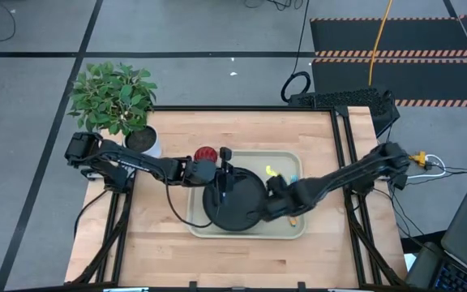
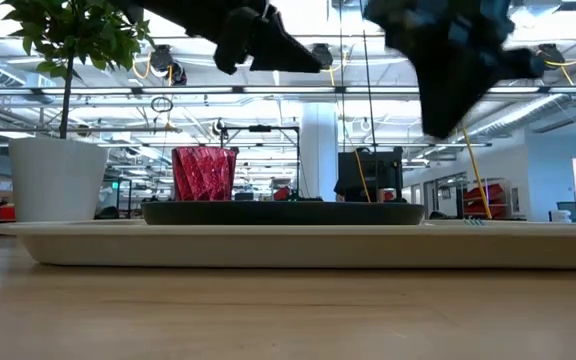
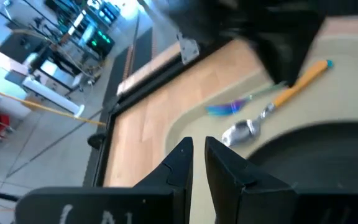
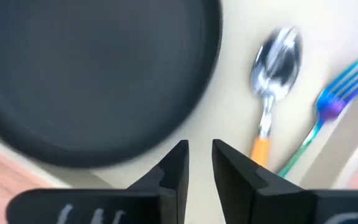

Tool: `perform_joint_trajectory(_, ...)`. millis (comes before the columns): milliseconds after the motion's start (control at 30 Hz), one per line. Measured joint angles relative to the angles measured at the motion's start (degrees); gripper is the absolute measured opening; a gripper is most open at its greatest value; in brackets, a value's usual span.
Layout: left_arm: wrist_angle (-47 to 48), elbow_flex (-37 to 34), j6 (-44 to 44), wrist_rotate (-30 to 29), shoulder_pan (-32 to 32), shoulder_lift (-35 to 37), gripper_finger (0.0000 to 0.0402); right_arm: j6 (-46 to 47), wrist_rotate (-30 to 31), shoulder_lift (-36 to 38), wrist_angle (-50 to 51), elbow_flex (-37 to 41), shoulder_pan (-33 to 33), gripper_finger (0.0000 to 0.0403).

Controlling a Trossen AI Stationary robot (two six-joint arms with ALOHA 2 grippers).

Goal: Pick and place plate/cup/fork/spoon on tray
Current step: Adjust the spoon position

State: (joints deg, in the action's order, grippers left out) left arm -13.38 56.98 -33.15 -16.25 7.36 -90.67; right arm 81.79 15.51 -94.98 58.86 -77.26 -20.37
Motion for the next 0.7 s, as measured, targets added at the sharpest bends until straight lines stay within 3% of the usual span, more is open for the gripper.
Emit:
perform_joint_trajectory(167, 1.27, 0.05, 0.73, 1.27, -1.40, 1.35, 0.0047, 1.31, -6.61, -4.97, 0.26, -0.42, 0.38, 0.0087)
perform_joint_trajectory(467, 4.64, -0.05, 2.38, 3.66, -2.95, 2.89, 0.0047, 4.87, -6.36, -5.47, 4.41, 1.21, 0.38, 0.0186)
perform_joint_trajectory(700, 5.18, -0.03, 3.80, 6.17, -2.74, 3.12, 0.0047, 3.95, -6.62, -5.53, 0.86, 5.93, 0.38, 0.0184)
